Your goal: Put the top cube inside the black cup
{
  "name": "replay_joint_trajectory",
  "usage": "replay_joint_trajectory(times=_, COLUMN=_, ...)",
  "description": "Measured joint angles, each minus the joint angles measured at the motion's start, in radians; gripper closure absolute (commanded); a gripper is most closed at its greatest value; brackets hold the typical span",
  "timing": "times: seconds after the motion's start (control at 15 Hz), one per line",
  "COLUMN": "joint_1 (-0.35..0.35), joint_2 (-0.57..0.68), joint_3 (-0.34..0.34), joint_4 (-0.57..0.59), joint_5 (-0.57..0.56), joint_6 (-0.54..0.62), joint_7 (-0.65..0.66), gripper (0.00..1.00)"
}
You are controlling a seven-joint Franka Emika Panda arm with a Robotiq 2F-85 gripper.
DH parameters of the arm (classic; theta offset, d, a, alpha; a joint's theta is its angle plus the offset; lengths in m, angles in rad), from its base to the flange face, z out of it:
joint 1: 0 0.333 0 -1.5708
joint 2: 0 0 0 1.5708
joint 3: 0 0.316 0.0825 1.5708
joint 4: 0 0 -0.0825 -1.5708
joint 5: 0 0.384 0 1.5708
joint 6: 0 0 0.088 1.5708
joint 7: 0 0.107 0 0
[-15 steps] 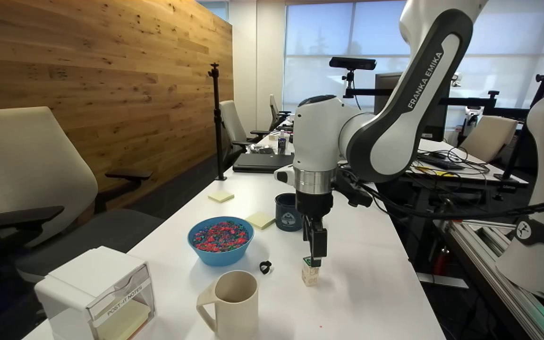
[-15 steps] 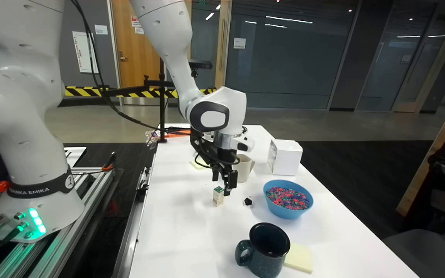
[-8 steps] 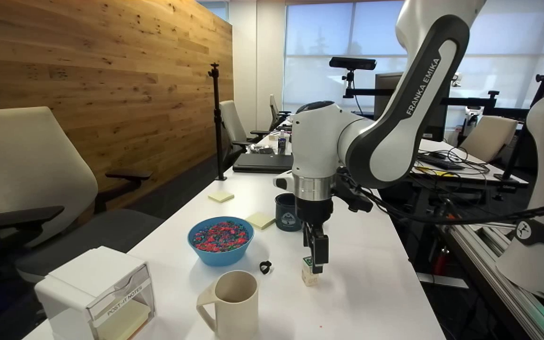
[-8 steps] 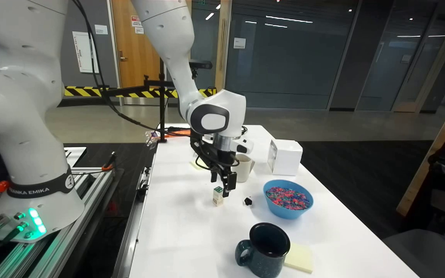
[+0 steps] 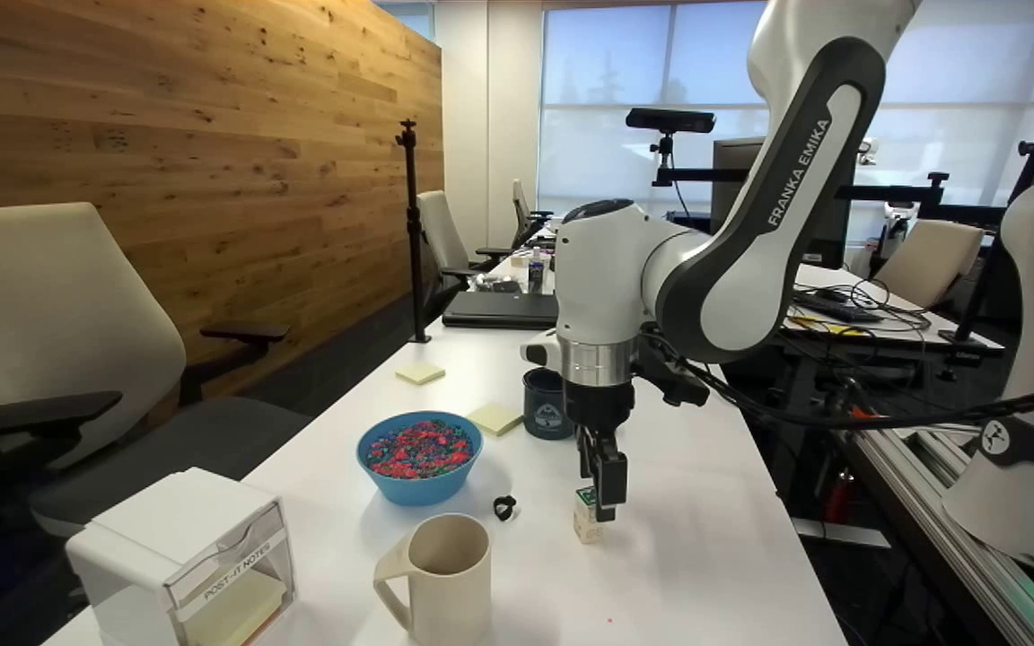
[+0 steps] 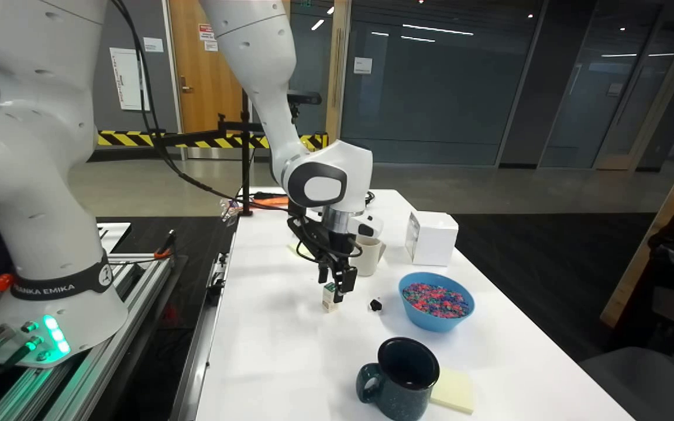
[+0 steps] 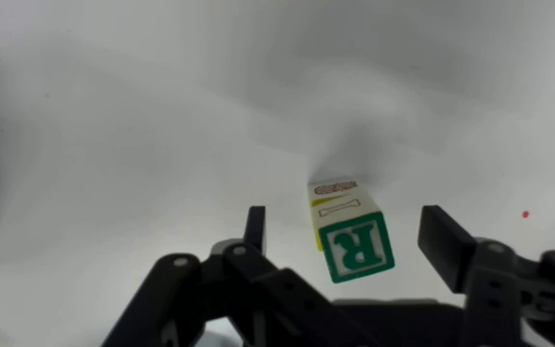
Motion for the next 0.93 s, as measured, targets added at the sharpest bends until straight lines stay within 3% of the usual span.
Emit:
replay_joint_trajectory(times=0.4, joint_1=0.001, joint_2=0.004, joint_3=0.000, joint_4=0.000, joint_5=-0.004, joint_6=0.000, joint_7=-0.001, gripper=0.89)
replay_joint_trajectory(times=0.93, joint_1=0.001, joint_2=0.004, joint_3=-0.004, joint_4=0.001, joint_5=-0.032, joint_6=0.008, joint_7=-0.001, gripper=0.89)
